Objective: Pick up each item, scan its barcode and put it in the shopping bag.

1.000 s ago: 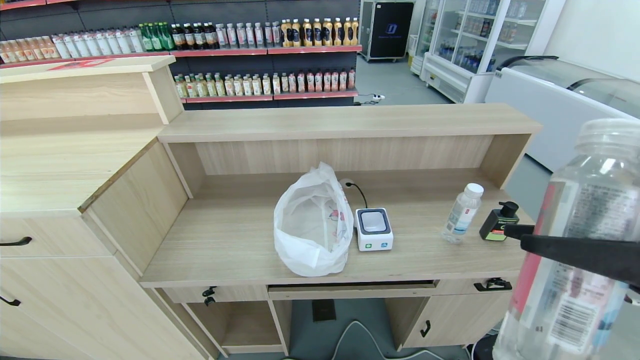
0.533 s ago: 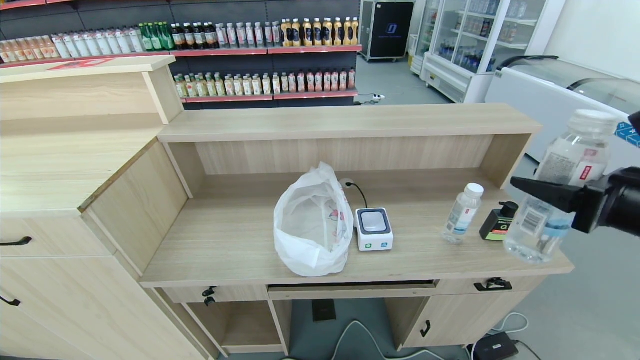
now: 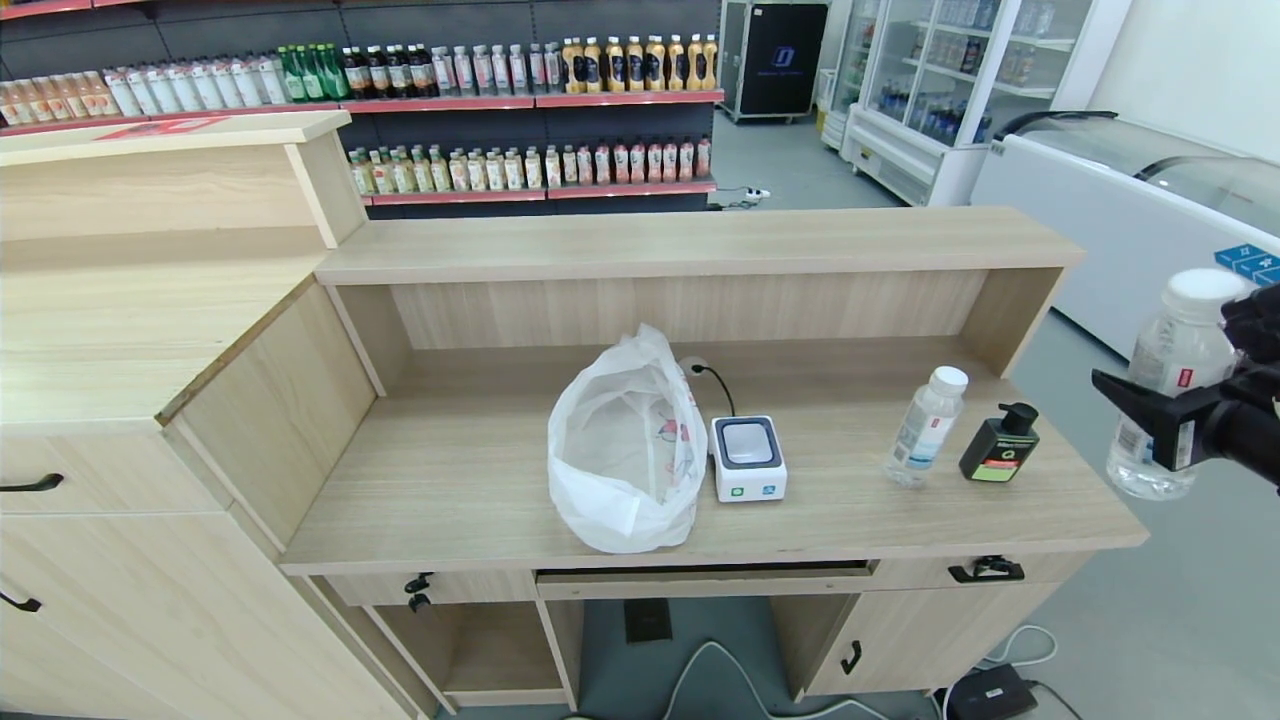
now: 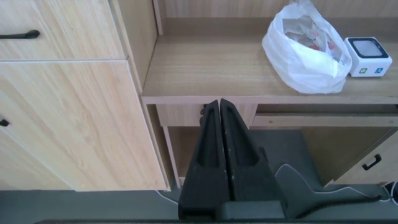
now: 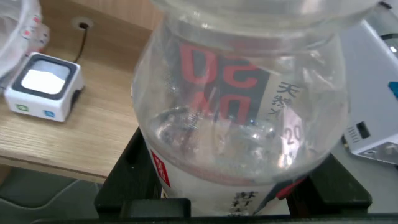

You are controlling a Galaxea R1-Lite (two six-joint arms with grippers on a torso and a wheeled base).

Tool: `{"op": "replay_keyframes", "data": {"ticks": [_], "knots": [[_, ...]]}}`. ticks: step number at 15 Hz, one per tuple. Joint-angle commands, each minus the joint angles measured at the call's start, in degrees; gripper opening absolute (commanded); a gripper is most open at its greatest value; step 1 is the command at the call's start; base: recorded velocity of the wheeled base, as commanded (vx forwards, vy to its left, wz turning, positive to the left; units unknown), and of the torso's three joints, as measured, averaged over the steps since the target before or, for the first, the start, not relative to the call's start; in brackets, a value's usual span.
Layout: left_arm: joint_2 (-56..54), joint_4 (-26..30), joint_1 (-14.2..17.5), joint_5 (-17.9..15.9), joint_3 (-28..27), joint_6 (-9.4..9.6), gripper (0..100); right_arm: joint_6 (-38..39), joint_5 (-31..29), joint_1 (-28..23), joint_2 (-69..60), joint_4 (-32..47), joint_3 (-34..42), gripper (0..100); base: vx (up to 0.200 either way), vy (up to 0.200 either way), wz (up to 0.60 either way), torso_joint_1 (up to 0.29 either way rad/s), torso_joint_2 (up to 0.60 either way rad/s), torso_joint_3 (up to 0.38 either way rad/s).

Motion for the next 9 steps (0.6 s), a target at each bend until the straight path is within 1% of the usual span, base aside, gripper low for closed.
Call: {"op": "replay_keyframes", "data": {"ticks": [1,3,4,6,8,9], "knots": [[0.0,0.0,0.0,0.0,0.0,0.02,0,-2.9,-0.1,-2.0,0.7,-2.1,1.5,0,0.000,0.000,0.00,0.000,0.00,0.000],[0.0,0.0,0.0,0.0,0.0,0.02,0,-6.6,-0.1,-3.2,0.8,-3.4,1.5,0,0.000,0.000,0.00,0.000,0.00,0.000],[0.0,0.0,0.0,0.0,0.0,0.02,0,-8.0,0.2,-3.9,1.2,-4.3,1.5,0,0.000,0.000,0.60,0.002,0.00,0.002],[0.0,0.0,0.0,0.0,0.0,0.02,0,-12.0,-0.2,-3.9,2.8,-8.7,1.6,0,0.000,0.000,0.60,0.000,0.00,0.002],[0.0,0.0,0.0,0.0,0.0,0.02,0,-12.3,-2.1,-2.6,5.2,-13.7,1.0,0,0.000,0.000,0.60,0.002,0.00,0.002],[0.0,0.0,0.0,0.0,0.0,0.02,0,-12.5,-2.6,-2.1,6.2,-14.9,0.8,0,0.000,0.000,0.60,0.002,0.00,0.002]]}}
